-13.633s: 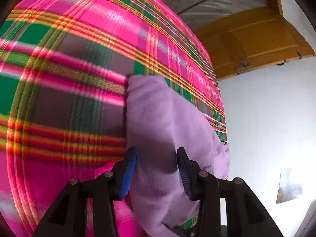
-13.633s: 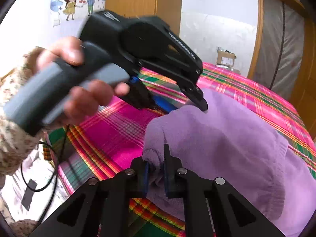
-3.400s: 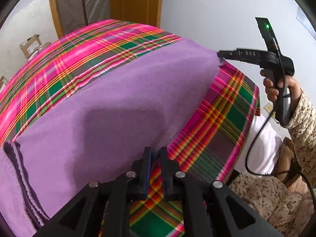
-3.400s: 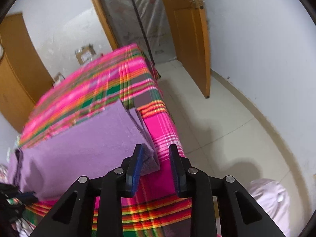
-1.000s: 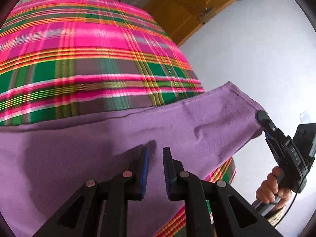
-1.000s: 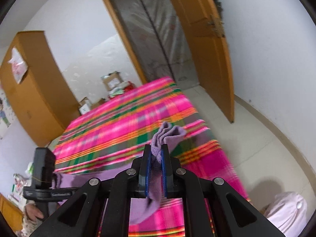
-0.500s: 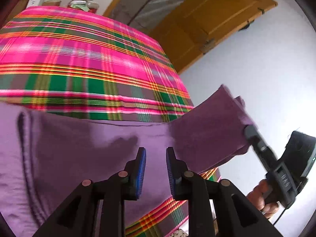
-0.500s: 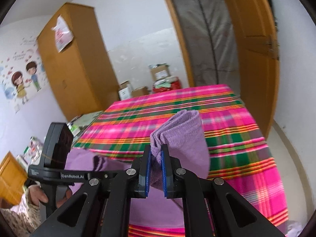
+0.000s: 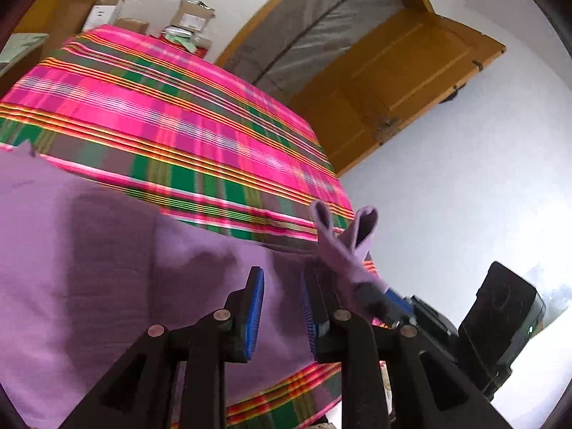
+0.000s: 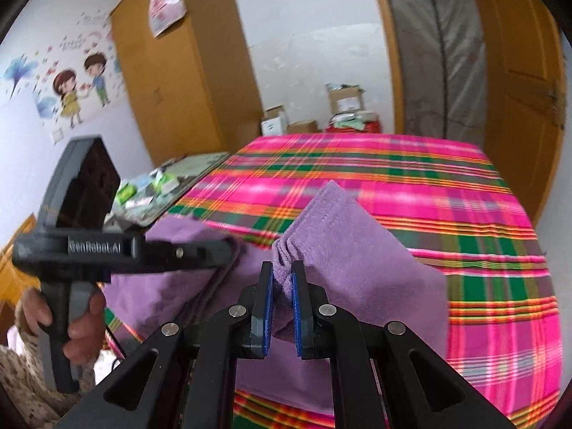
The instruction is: Fold clothes
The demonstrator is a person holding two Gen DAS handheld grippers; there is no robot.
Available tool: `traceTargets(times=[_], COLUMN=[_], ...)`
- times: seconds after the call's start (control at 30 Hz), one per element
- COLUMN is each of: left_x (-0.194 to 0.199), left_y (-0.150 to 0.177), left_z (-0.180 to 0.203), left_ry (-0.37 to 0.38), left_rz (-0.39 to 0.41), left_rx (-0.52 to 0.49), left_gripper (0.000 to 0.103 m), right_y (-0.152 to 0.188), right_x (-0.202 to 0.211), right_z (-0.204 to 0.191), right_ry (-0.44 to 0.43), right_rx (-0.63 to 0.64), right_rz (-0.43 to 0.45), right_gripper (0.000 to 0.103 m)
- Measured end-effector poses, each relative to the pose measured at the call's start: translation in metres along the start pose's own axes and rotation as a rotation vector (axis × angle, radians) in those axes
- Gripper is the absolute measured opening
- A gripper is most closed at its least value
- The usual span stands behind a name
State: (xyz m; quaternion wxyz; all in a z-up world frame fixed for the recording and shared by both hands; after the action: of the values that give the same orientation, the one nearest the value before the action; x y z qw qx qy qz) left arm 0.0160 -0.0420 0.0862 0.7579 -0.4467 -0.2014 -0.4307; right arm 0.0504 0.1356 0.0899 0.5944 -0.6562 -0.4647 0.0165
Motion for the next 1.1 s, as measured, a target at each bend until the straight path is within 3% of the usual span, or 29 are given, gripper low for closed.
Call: traceTargets(times=[0.27, 0.57, 0.67, 0.8, 0.87, 0.93, 1.1], left_x=[0.000, -0.011, -0.018, -0.028, -0.031, -0.036, -0.039], left_y=[0.003, 0.002, 0.000, -0.002, -0.002, -0.001, -0.002], left_z=[-0.024, -0.025, -0.017, -0.008, -0.005, -0.002, 0.004], left_ry=[-0.037, -0.041, -0.052, -0.078, -0.089, -0.084, -0.106], left_rz=[-0.006, -0.026, -0.035, -0.047, -0.051, -0.059, -0.047], left_rx=[0.030, 0.017, -0.009, -0.040, -0.055, -0.065, -0.090], left_gripper=[0.021, 0.022, 0.022, 0.022, 0.023, 0.023, 0.023], right_y=[0.028, 0.048, 0.053, 0.052, 0.048, 0.044, 0.036], right_x=[-0.047, -0.076, -0.077, -0.059, -0.043, -0.024, 0.010], right_z=[-0.013, -0.011, -0.004, -0.001, 0.002, 0.012, 0.064], right_ry=[-0.039, -0.051, -0.090, -0.156, -0.179, -0.153, 0.081], right_rx=[0.002, -0.028, -0.084, -0.104, -0.102, -0.098, -0.163], right_rz=[-0.102, -0.176, -0.180, -0.137, -0.109, -0.063, 0.011], right_gripper=[0.010, 0.013, 0.017, 0.031, 0.031, 0.031, 0.031])
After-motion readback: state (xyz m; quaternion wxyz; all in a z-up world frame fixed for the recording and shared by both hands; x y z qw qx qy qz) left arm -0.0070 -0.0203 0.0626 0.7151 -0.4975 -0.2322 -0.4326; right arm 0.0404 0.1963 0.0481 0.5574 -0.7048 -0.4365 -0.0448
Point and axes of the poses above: each gripper's, at about its wrist camera, not at the fingertips, and x roughly against the way its jaws point, z to its right, y to its underside, the point moved 2 cm from there along -x, roughly the way its jaws point, and after that the axes turned 11 degrees about -y, right-handed, at the moved point
